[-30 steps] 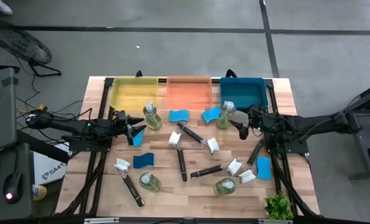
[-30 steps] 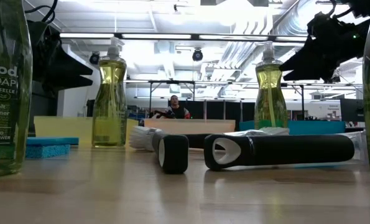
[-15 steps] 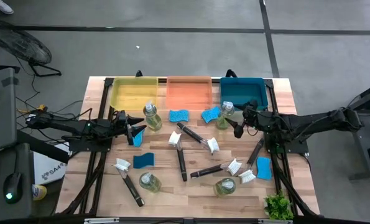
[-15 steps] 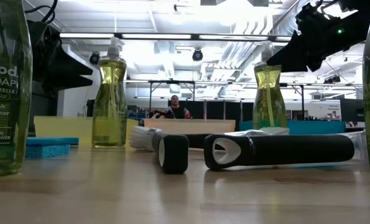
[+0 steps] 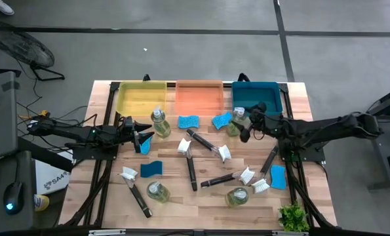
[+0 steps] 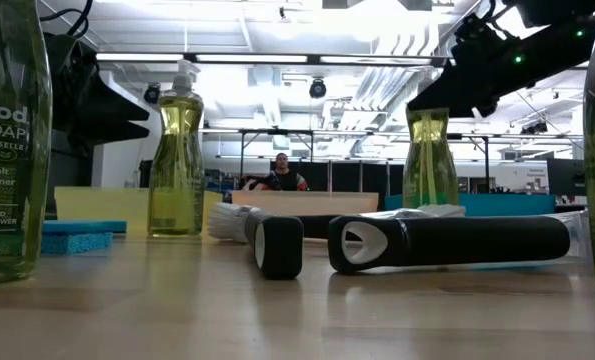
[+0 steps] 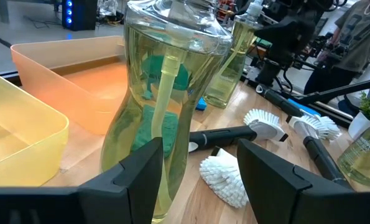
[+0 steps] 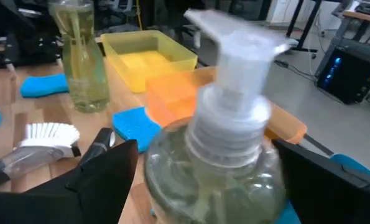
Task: Pick & Place Kitchen Sink Supplies
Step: Put the transparent soap dispenser into the orange bin
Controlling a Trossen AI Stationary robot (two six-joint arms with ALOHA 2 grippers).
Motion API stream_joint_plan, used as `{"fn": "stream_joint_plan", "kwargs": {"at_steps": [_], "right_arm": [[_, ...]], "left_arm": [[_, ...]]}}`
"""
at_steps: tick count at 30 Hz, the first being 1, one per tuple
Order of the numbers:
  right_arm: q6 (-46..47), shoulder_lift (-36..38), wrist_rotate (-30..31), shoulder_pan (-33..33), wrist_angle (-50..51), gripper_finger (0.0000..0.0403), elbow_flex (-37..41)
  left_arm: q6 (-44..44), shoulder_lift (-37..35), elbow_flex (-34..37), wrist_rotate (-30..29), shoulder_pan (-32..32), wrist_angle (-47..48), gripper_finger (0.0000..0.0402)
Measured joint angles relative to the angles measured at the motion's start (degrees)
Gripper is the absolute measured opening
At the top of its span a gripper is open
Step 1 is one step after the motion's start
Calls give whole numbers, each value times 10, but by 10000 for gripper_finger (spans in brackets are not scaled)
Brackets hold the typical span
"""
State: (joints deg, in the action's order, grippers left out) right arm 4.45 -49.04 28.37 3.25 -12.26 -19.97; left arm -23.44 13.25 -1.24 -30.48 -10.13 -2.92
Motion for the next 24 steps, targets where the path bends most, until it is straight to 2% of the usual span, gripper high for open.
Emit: {"fn": "stream_joint_plan", "kwargs": {"at_steps": [14,24], "right_arm": [[21,-7,7,0,-32,297,0],[29,-6,8,0,-19,293,0]], "left_arm": [[0,0,0,0,0,0,202],[0,0,0,0,0,0,202]]}}
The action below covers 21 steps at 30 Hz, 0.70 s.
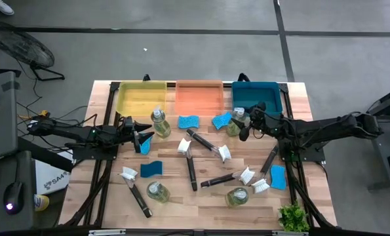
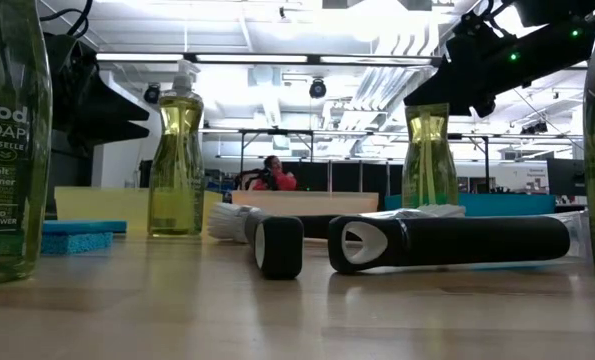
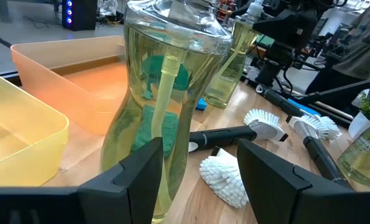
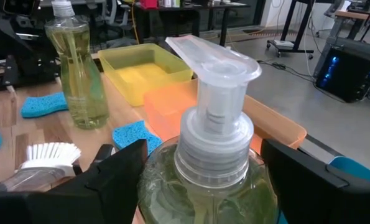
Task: Pick & Place Kitchen Sink Supplies
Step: Put the transparent soap dispenser into the orange bin
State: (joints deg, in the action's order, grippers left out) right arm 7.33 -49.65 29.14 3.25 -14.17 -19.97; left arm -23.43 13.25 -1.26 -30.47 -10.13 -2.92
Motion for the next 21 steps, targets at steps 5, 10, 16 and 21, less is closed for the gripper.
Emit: {"fn": "stream_joint_plan", "kwargs": {"at_steps": [5,10,16,21], "right_arm": [[4,0,0,0,9,293,0],[6,0,0,0,13,292,0],[6,0,0,0,20,287,0],[7,0,0,0,23,287,0]], "left_arm": [[0,0,0,0,0,0,202],[0,0,0,0,0,0,202],[0,0,0,0,0,0,202],[0,0,0,0,0,0,202]]}}
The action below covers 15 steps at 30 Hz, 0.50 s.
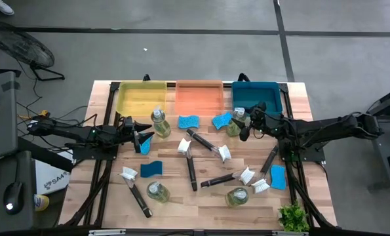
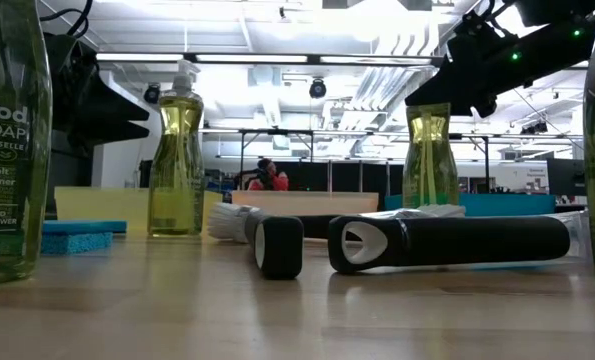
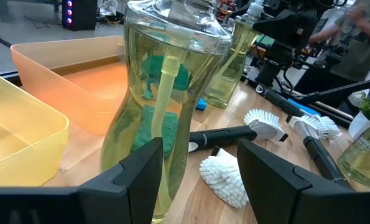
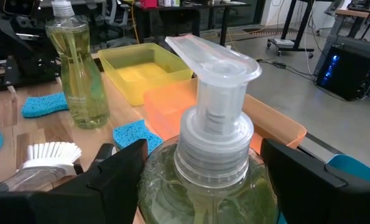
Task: Pick & Place Kitchen Sink Supplies
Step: Put the transparent soap dispenser into the orange bin
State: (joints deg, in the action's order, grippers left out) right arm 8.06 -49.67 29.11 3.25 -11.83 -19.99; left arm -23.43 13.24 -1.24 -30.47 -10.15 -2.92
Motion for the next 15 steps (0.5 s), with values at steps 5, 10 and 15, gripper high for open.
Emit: {"fn": "stream_joint_plan", "kwargs": {"at_steps": [5,10,15], "right_arm": [[0,0,0,0,1,287,0],[-1,15,6,0,24,287,-7],[-2,22,14,-1,111,287,-54]], "left_arm": [[0,0,0,0,0,0,202],[0,0,0,0,0,0,202],[0,0,0,0,0,0,202]]}}
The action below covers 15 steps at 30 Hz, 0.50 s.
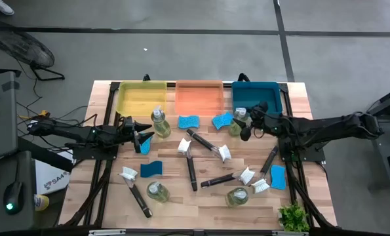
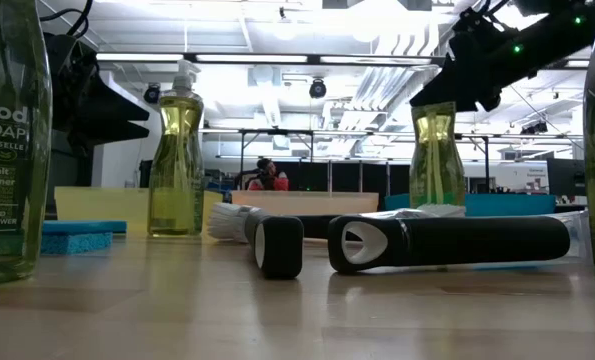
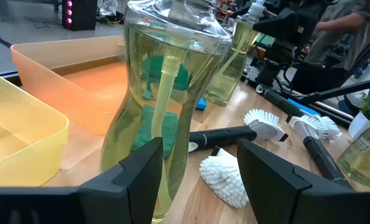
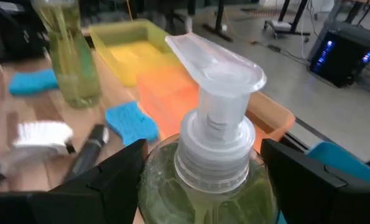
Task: Pick & Place Kitchen Sink Supplies
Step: Put the transparent soap dispenser into the orange bin
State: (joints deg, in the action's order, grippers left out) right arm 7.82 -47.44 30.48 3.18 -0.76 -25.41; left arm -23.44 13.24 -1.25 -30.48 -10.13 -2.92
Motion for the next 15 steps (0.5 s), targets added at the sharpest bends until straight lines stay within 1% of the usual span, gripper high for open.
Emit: {"fn": "stream_joint_plan", "kwargs": {"at_steps": [3,9,15], "right_arm": [[-4,0,4,1,38,287,-33],[-4,1,16,1,73,287,-93],[-24,-2,36,8,57,287,-137]], "left_arm": [[0,0,0,0,0,0,202],[0,0,0,0,0,0,202],[0,0,0,0,0,0,202]]}}
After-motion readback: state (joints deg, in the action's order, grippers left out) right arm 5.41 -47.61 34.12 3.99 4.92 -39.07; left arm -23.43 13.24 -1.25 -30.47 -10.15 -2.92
